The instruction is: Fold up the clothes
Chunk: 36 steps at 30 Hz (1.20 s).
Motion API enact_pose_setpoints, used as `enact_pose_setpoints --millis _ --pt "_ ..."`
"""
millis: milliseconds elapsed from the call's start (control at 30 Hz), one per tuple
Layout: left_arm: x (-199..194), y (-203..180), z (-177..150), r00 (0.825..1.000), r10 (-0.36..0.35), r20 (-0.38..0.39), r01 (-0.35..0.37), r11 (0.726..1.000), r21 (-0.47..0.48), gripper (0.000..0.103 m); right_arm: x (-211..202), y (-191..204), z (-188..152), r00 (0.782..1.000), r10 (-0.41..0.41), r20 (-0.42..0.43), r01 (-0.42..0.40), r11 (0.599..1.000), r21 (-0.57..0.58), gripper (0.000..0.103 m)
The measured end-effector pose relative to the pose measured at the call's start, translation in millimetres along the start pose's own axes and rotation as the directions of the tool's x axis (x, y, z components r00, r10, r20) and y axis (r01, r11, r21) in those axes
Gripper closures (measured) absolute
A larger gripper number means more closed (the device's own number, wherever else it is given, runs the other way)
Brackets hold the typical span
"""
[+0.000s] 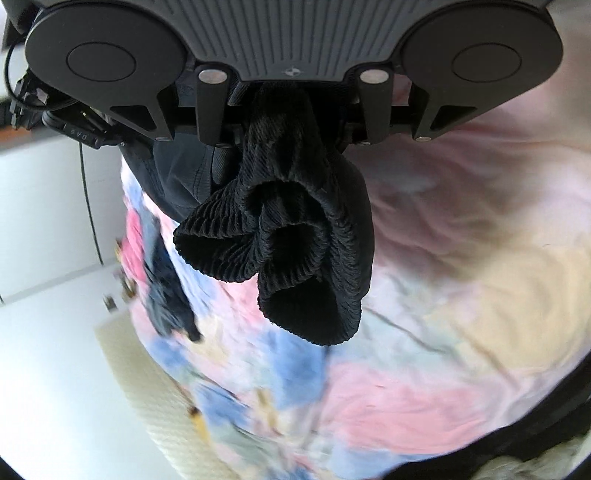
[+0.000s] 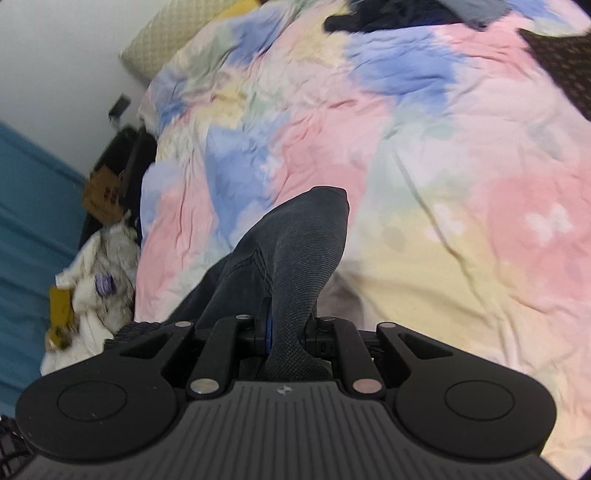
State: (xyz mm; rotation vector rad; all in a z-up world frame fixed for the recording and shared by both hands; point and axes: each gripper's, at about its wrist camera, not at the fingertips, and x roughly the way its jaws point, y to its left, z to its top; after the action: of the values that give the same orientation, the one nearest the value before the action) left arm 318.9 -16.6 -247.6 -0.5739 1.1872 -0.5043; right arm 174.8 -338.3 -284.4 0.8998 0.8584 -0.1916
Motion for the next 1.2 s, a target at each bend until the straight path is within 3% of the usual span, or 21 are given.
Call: enact_pose_setpoints --millis 233,467,700,933,1200 --pt "31 -71 -26 0.997 -0.052 -0.064 0.059 0.991 0.118 0.063 -54 -68 14 0.996 0.012 0.092 -0.021 0.994 0.103 0.090" --pt "94 -173 -77 0.991 -0.078 -0.110 0.100 0.973 0.210 0.063 -114 -159 55 0.983 -0.006 0.182 -0.026 0.985 0.173 0.090" --pt "196 -285 -144 0.980 -0.115 -0.160 0.150 0.961 0.231 0.063 -174 -279 124 0.975 -0.026 0.220 -0.013 0.985 0.174 0.090" --pt "324 -389 -206 0.959 -0.150 -0.239 0.217 0.933 0.287 0.063 -225 -412 183 0.948 -0.086 0.305 0.019 0.976 0.217 0.090" --pt "428 -461 -262 0.932 -0.138 -0.334 0.264 0.891 0.369 0.063 -252 -554 202 0.915 -0.137 0.379 0.005 0.944 0.330 0.090"
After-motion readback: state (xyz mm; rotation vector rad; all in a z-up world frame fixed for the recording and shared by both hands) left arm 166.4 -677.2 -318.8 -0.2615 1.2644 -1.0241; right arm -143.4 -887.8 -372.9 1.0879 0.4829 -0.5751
